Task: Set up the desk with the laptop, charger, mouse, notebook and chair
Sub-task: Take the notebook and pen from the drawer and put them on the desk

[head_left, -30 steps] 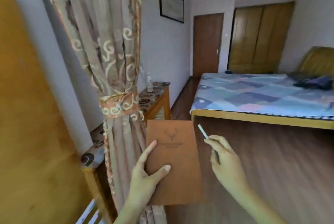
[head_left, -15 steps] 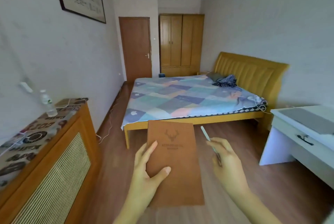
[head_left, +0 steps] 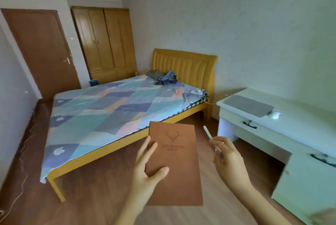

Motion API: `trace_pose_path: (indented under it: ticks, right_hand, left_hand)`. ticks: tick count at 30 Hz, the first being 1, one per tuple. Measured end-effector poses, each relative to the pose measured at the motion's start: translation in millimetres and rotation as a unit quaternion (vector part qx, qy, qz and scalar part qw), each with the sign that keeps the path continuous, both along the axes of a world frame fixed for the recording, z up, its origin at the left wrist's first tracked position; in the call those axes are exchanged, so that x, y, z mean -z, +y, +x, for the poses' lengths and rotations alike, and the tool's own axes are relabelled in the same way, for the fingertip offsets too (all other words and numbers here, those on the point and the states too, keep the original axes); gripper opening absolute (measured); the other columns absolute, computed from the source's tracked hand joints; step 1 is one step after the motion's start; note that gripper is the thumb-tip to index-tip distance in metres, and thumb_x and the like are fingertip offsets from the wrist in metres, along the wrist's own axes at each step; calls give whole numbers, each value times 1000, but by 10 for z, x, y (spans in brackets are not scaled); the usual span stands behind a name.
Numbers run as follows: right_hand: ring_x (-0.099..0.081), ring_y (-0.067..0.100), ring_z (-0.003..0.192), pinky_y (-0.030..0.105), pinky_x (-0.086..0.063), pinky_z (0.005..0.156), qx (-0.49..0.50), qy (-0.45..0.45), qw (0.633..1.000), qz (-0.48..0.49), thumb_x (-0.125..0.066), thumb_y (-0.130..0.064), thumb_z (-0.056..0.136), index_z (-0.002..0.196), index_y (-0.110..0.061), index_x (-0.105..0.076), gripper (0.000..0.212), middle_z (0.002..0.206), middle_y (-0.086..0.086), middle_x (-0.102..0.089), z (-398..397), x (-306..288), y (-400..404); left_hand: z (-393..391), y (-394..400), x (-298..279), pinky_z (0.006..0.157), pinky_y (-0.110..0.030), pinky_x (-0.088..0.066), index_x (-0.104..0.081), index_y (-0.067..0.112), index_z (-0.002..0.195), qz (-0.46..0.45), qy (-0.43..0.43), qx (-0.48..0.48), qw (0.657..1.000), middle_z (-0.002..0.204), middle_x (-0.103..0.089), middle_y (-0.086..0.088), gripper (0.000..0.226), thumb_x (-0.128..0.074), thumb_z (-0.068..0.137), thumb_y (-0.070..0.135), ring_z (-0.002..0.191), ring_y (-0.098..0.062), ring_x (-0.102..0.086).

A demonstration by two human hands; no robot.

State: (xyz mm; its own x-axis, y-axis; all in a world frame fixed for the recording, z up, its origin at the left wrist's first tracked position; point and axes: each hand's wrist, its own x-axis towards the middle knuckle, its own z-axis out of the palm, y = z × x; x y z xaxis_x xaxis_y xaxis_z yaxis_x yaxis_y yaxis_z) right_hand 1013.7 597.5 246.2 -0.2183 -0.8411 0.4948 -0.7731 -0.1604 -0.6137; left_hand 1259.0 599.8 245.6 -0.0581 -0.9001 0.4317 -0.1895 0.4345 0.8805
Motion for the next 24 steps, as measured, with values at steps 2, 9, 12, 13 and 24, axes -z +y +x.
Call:
trace_pose_path:
  ticks: [2, 9, 12, 13, 24]
  right_hand:
    - [-63, 18, 89, 30, -50, 73, 27, -2, 1000, -2, -47, 7, 83, 111, -15, -64, 39, 120, -6, -56, -171, -3, -295]
    - [-64, 27, 86, 39, -53, 73, 107, 1, 994, -4, -48, 6, 84, 113, -12, -64, 38, 122, -2, -56, -939, 77, -1542]
    - [-65, 31, 87, 42, -54, 71, 125, 8, 992, 6, -48, 7, 84, 115, -11, -63, 40, 126, 1, -55, -1331, 126, -2051]
    - [-65, 31, 87, 43, -54, 71, 133, 6, 991, 11, -47, 8, 83, 116, -11, -63, 42, 127, 1, -54, -1470, 130, -2198]
    - [-61, 26, 71, 45, -53, 59, 278, -21, 960, 21, -45, 3, 84, 114, -17, -61, 39, 124, -11, -49, -3143, 291, -3203]
  left_hand:
    - [-175, -444, 31, 85, 6, -32, -55, 32, 130, 6, -1, 22, 1000, 146, -31, 33, 65, -79, 74, 11, 133, 13, -27]
    - [-1139, -2024, 173, 84, -10, -49, -56, 34, 129, 31, 20, 96, 995, 143, -31, 37, 66, -81, 73, 11, 127, 19, -32]
    - [-1613, -2617, 179, 78, -3, -46, -57, 28, 128, 32, 29, 132, 990, 144, -33, 32, 64, -79, 73, 3, 123, 22, -33]
    - [-1773, -2810, 182, 77, 1, -43, -58, 26, 128, 31, 28, 144, 989, 145, -33, 30, 64, -78, 73, 0, 124, 22, -33]
    - [-3675, -4470, 265, 97, -11, -38, -60, 26, 125, 22, 5, 275, 961, 146, -32, 31, 63, -81, 71, 3, 134, 9, -31]
